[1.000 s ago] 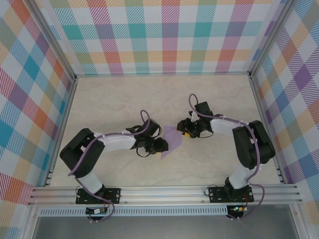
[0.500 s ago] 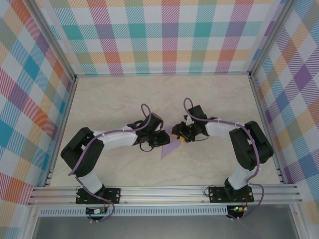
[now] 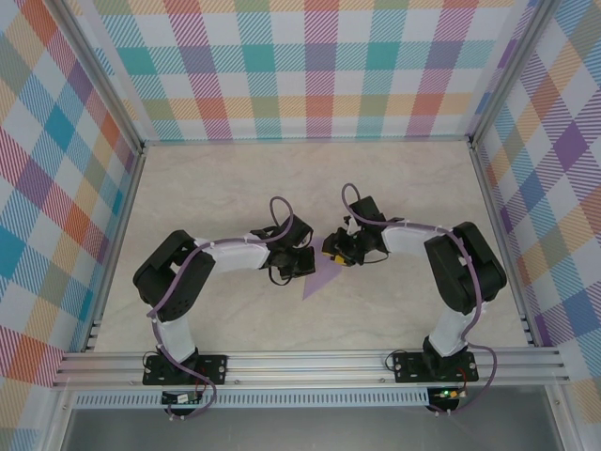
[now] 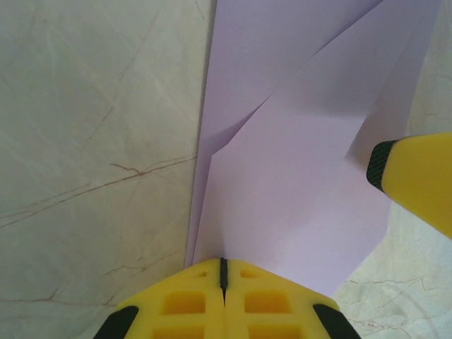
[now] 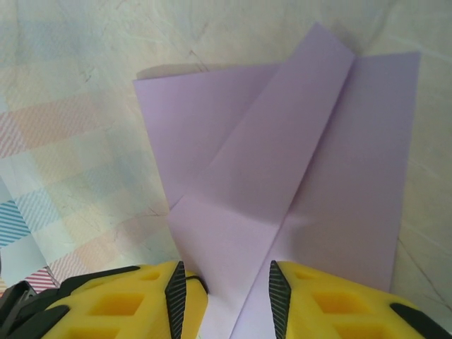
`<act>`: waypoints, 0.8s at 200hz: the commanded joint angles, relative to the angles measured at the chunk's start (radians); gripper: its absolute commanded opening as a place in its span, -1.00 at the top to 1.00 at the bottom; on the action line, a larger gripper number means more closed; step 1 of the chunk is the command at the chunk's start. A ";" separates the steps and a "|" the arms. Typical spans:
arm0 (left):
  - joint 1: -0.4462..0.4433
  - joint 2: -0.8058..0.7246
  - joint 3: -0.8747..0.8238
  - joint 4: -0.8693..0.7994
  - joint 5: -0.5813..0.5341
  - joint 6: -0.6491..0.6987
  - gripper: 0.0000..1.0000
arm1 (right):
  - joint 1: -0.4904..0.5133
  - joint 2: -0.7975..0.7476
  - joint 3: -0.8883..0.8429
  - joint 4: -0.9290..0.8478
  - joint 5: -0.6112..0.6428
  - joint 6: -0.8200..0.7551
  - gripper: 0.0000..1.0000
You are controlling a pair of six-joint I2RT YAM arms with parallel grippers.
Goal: Fold a paper plane with a square sheet of paper (pick it up from the middle)
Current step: Pick up the paper from the center of the table.
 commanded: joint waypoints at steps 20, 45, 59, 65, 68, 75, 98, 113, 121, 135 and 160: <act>0.014 0.019 -0.017 -0.058 -0.041 -0.040 1.00 | 0.010 0.032 0.041 -0.052 0.017 0.003 0.24; 0.018 0.013 -0.040 -0.034 -0.024 -0.067 1.00 | 0.013 0.040 0.056 -0.088 0.043 0.010 0.23; 0.021 0.009 -0.043 -0.027 -0.014 -0.074 1.00 | 0.013 0.040 0.058 -0.097 0.050 0.018 0.22; 0.020 0.007 -0.044 -0.025 -0.010 -0.076 1.00 | 0.014 0.042 0.058 -0.096 0.050 0.022 0.22; 0.020 0.007 -0.044 -0.024 -0.009 -0.076 1.00 | 0.014 0.043 0.059 -0.097 0.050 0.025 0.22; 0.020 0.004 -0.046 -0.023 -0.007 -0.075 1.00 | 0.015 0.048 0.062 -0.097 0.046 0.028 0.22; 0.021 0.002 -0.048 -0.019 0.001 -0.074 1.00 | 0.029 0.060 0.078 -0.089 0.030 0.036 0.24; 0.022 0.004 -0.048 -0.017 0.006 -0.074 1.00 | 0.039 0.070 0.091 -0.090 0.029 0.041 0.26; 0.022 0.005 -0.047 -0.017 0.008 -0.074 1.00 | 0.045 0.072 0.097 -0.088 0.026 0.043 0.29; 0.021 0.007 -0.048 -0.015 0.011 -0.074 1.00 | 0.051 0.079 0.105 -0.089 0.023 0.048 0.30; 0.022 0.008 -0.049 -0.014 0.012 -0.074 1.00 | 0.057 0.083 0.113 -0.091 0.019 0.053 0.32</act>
